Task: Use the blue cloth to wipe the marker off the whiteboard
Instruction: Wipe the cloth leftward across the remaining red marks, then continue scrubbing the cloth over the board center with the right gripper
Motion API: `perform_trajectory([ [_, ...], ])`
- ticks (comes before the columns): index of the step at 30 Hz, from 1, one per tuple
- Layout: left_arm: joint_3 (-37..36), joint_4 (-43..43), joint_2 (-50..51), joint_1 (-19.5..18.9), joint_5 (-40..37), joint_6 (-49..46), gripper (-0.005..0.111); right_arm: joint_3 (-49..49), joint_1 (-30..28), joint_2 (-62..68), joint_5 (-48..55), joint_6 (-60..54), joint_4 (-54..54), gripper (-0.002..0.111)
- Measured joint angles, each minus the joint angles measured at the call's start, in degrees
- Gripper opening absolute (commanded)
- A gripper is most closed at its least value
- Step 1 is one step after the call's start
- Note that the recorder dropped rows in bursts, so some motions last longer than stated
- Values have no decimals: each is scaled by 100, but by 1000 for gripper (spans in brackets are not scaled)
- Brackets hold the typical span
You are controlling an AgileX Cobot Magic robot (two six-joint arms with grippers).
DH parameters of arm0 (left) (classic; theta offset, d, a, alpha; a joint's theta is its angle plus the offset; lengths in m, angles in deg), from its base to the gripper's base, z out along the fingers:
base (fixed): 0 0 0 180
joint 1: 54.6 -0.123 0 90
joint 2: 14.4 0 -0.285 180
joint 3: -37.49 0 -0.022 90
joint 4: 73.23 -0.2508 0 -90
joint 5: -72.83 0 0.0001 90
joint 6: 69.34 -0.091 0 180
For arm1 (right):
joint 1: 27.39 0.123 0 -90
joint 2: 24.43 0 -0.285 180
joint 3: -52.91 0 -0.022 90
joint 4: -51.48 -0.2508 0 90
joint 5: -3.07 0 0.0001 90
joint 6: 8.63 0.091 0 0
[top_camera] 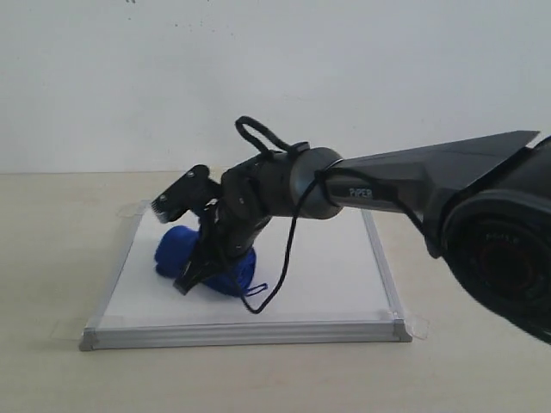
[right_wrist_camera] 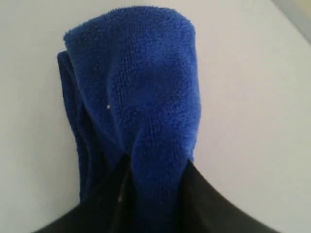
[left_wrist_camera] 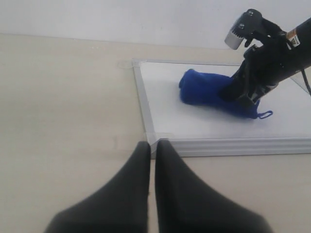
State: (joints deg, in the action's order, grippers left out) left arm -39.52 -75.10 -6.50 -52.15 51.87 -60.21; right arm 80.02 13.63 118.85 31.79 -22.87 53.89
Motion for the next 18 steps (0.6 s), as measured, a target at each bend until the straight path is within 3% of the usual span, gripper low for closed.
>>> perform_trajectory([
  [5, 0, 0, 0, 0, 0, 0, 4, 188, 160, 10, 236, -433, -241, 0],
  [11, 0, 0, 0, 0, 0, 0, 4, 399, -513, 21, 1227, 1653, 1986, 0],
  [14, 0, 0, 0, 0, 0, 0, 4, 399, -646, 21, 1573, 2071, 2372, 0],
  [18, 0, 0, 0, 0, 0, 0, 4, 399, -283, 21, 946, 1137, 916, 0],
])
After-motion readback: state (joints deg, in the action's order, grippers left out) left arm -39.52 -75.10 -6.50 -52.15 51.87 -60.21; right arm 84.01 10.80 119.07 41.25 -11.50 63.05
